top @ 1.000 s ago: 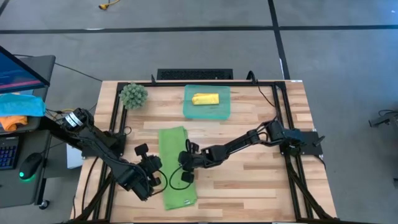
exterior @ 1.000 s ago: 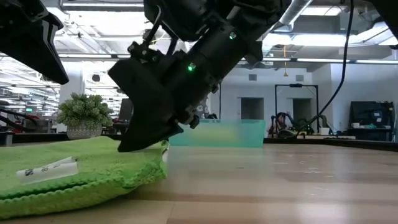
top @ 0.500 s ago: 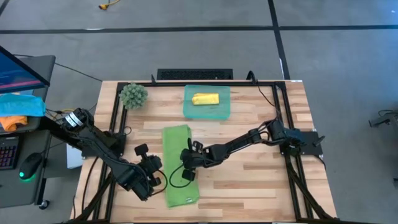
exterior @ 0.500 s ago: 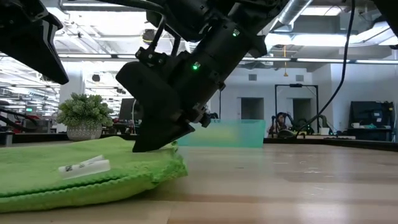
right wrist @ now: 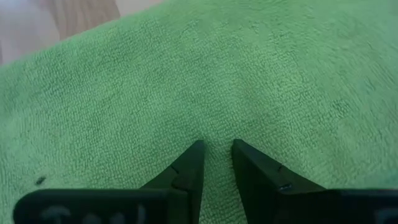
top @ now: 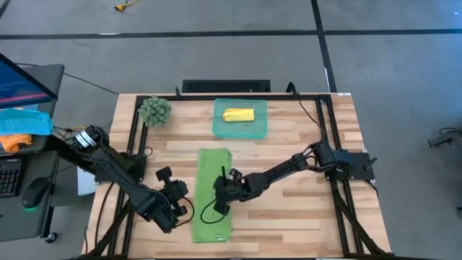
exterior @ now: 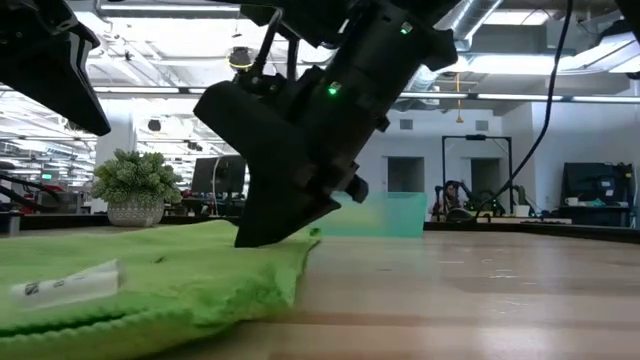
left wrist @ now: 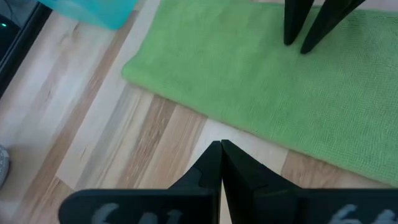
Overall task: Roll microfiber towels into tight, uniform cylinder then place into a basket
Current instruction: Fold the green microfiber cloth
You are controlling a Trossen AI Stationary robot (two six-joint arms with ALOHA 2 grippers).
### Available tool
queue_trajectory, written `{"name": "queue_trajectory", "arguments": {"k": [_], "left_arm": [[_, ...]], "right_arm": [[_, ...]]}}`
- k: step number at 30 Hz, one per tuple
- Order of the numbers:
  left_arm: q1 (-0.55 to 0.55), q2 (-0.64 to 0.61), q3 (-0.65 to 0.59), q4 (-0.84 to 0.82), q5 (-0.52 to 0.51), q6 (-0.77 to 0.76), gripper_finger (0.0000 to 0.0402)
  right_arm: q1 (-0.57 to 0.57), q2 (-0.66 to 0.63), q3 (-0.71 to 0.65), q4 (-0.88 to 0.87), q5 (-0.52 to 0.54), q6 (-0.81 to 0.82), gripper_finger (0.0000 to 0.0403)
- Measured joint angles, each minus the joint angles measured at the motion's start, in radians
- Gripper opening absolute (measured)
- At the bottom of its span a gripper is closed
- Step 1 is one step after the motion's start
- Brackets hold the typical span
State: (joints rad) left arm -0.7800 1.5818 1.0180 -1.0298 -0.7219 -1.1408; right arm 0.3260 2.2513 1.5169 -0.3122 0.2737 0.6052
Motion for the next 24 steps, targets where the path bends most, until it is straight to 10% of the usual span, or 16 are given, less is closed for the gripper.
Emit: {"name": "queue_trajectory", "arguments": {"k": [24], "left_arm": [[0.000,0.000,0.000,0.001,0.031,0.048,0.0031]], "right_arm": [[-0.007,-0.056,-0.009,-0.207,0.111,-0.009,0.0111]]}}
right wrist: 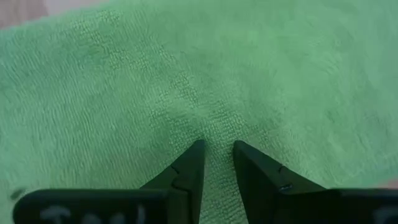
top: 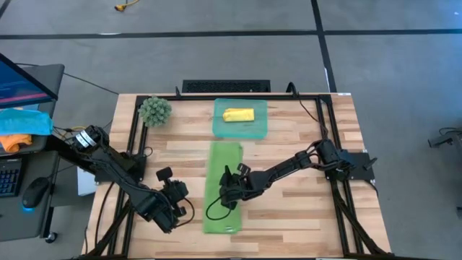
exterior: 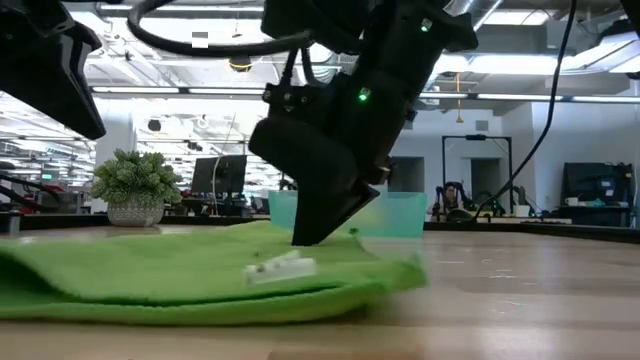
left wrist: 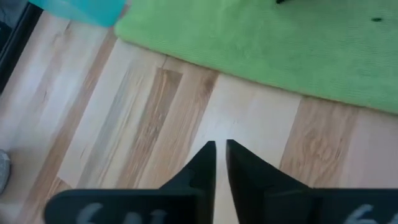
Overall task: Roll microfiber towels into tight, uniform cylinder then place into a basket
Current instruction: Fold the green microfiber cloth
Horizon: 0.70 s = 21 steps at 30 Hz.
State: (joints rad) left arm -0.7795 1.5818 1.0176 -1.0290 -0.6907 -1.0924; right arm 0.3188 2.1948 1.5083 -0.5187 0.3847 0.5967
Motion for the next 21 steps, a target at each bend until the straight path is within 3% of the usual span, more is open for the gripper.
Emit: {"name": "queue_trajectory", "arguments": {"k": [7,11,21], "left_arm": [[0.000,0.001,0.000,0.041,0.013,0.010,0.0103],[0.000,0.008,0.000,0.103,0.046,0.097,0.0134],[-0.002,0.071,-0.003,0.406,0.040,0.392,0.0152]], "right_arm": [[0.017,-0.066,-0.002,-0.139,0.067,0.003,0.0111],[0.060,-0.108,0.001,-0.188,0.141,0.011,0.0111],[0.204,-0.204,0.003,-0.304,0.273,0.042,0.0111]]}}
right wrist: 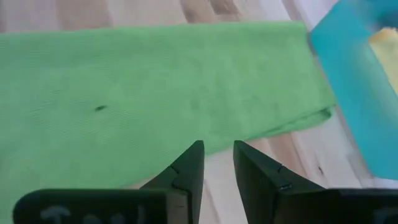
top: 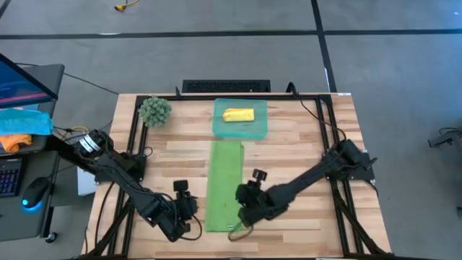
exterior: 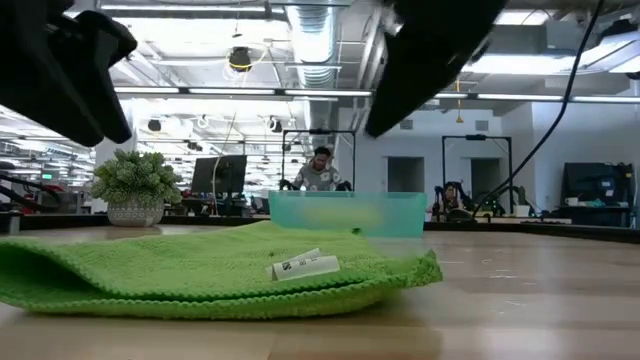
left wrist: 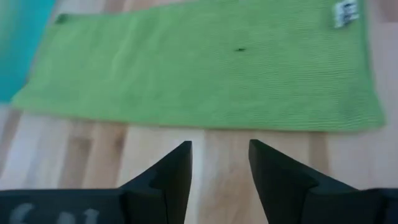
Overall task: Roll microfiber towels into tight, uniform cylinder then place into a basket
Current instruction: Fold the green microfiber cloth
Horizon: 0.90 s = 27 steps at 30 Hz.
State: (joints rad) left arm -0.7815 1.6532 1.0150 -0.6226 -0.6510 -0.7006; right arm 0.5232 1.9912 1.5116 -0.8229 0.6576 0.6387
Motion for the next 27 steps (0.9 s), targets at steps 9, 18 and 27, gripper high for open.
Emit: {"name": "queue_trajectory", "arguments": {"k": [9,18,27], "left_arm": [[-0.010,0.019,0.002,0.151,0.012,0.122,0.0151],[-0.013,0.018,0.006,0.176,0.015,0.184,0.0151],[-0.010,0.018,0.006,0.192,0.016,0.227,0.0151]], "right_arm": [[0.107,-0.004,-0.012,-0.140,0.050,0.119,0.0111],[0.176,-0.075,-0.048,-0.359,0.162,0.367,0.0083],[0.168,-0.255,-0.318,-0.101,0.145,0.429,0.0048]]}}
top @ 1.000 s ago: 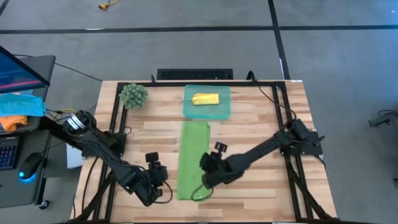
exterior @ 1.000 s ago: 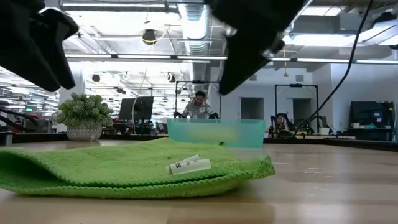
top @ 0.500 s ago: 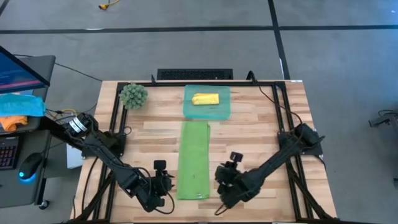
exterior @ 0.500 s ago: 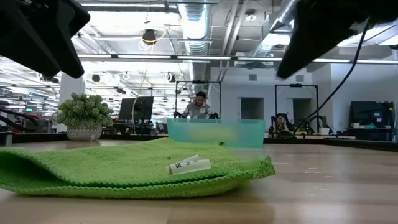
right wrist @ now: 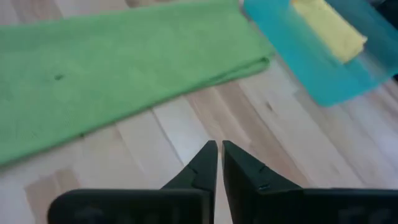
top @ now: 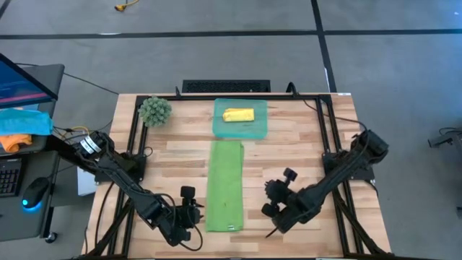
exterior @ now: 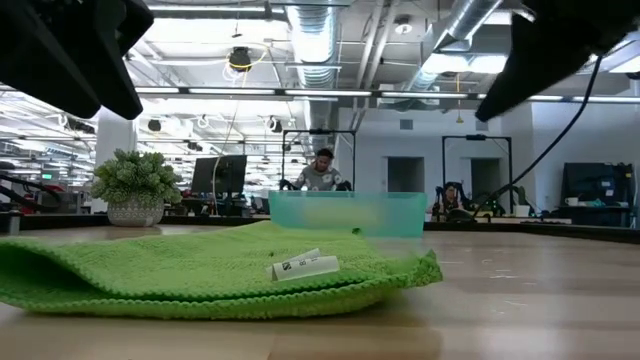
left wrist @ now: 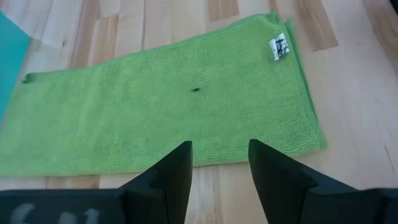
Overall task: Roll microfiber towels into tight, uniform cylinder then place into a basket
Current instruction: Fold the green microfiber cloth
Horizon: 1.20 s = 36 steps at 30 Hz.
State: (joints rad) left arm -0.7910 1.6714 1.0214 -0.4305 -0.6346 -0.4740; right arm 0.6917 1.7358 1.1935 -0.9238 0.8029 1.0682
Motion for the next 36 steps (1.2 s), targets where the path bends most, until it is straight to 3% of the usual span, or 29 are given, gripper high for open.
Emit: {"name": "queue_trajectory", "arguments": {"k": [7,12,18,26,31,36], "left_arm": [[0.000,0.000,0.000,0.024,0.000,0.026,0.0151],[0.001,0.000,0.000,0.097,0.004,0.088,0.0151],[0.001,0.012,0.000,0.133,0.034,0.096,0.0151],[-0.014,0.103,0.000,0.161,0.092,0.103,0.0151],[-0.020,0.112,0.000,0.187,0.105,0.068,0.0151],[-0.020,0.155,0.000,0.236,0.153,0.125,0.0151]], "right_arm": [[-0.007,-0.027,-0.081,0.235,-0.017,-0.105,0.0045],[-0.003,-0.013,-0.093,0.492,-0.036,-0.315,0.0045],[-0.006,-0.013,-0.103,0.747,-0.133,-0.578,0.0046],[-0.039,-0.014,-0.103,0.798,-0.299,-0.667,0.0077],[-0.059,-0.014,-0.103,0.809,-0.407,-0.732,0.0124],[-0.059,-0.014,-0.103,0.847,-0.438,-0.803,0.0179]]}}
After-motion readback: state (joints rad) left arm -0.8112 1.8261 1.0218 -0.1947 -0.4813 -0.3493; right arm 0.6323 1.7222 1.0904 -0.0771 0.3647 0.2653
